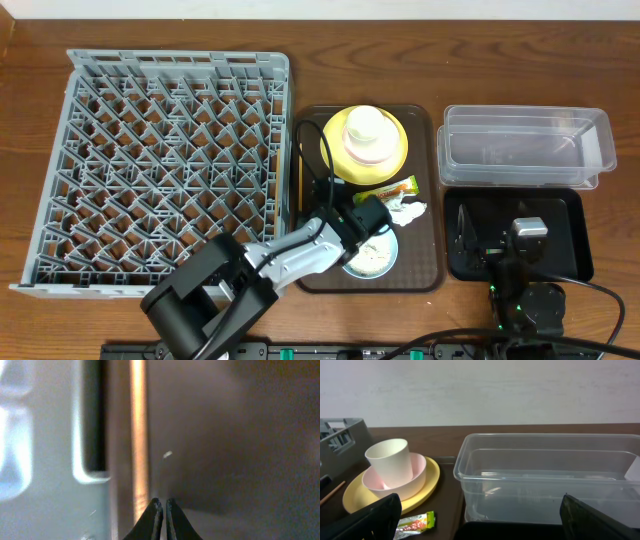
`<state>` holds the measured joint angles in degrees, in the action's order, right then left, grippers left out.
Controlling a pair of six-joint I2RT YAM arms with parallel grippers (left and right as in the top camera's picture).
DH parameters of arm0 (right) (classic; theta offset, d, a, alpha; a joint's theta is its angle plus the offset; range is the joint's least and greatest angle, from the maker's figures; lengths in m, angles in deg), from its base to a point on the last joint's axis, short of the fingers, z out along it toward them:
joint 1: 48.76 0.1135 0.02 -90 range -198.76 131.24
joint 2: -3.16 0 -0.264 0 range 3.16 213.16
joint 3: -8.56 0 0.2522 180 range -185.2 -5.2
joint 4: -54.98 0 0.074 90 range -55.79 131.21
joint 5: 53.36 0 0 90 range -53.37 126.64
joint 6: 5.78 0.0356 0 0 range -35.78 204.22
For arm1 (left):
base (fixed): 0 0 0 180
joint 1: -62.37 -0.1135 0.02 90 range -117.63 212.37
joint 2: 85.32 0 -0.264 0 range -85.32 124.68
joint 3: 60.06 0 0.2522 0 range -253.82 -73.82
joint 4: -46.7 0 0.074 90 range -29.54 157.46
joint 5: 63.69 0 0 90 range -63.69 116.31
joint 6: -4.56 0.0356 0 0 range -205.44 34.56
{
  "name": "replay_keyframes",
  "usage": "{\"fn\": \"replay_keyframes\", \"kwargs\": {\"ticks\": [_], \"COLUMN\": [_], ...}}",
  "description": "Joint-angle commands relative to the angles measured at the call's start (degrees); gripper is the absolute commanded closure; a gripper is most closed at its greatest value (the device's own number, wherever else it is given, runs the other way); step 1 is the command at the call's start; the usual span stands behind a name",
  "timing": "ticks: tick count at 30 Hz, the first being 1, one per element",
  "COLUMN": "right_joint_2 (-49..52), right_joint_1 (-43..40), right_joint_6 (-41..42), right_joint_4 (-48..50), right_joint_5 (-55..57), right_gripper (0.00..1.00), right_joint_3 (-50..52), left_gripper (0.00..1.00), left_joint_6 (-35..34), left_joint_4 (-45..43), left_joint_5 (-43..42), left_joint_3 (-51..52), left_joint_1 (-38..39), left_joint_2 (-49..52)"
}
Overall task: Sort waste into correct bins and load items into the dishwasher
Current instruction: 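Close the left gripper on the second chopstick and lift it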
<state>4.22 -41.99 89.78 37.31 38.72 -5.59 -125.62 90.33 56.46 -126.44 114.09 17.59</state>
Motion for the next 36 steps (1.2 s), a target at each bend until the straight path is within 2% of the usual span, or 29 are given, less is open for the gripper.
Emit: {"fn": "replay_keyframes", "kwargs": {"ticks": [1,21,30,36], "right_joint_2": [-0.1,-0.1,-0.1,-0.1], "right_joint_1": [0.4,0.4,0.4,0.4], "right_joint_6": [-0.5,-0.5,-0.5,-0.5], "right_joint_4": [-0.2,-0.2,-0.2,-0.2], "right_joint_5": [0.0,0.0,0.0,0.0], "right_gripper": [0.01,0.01,0.01,0.01], "right_joint_3": [0.1,0.1,0.1,0.1], "left_gripper": [0.92,0.92,0.92,0.92], "left_joint_6": [-5.1,-6.5,-7.6,-8.0], "left_joint_4": [2.6,3.8,3.8,3.7], "left_joint_5": [4.0,3.6,-1.8,-9.7], "left_joint_3": [-0.5,0.7,0.8,0.8], "left_joint_1": [0.0,0.0,-0.2,-3.0], "left_joint_2": [-0.6,-1.9,-0.2,-0.2]}}
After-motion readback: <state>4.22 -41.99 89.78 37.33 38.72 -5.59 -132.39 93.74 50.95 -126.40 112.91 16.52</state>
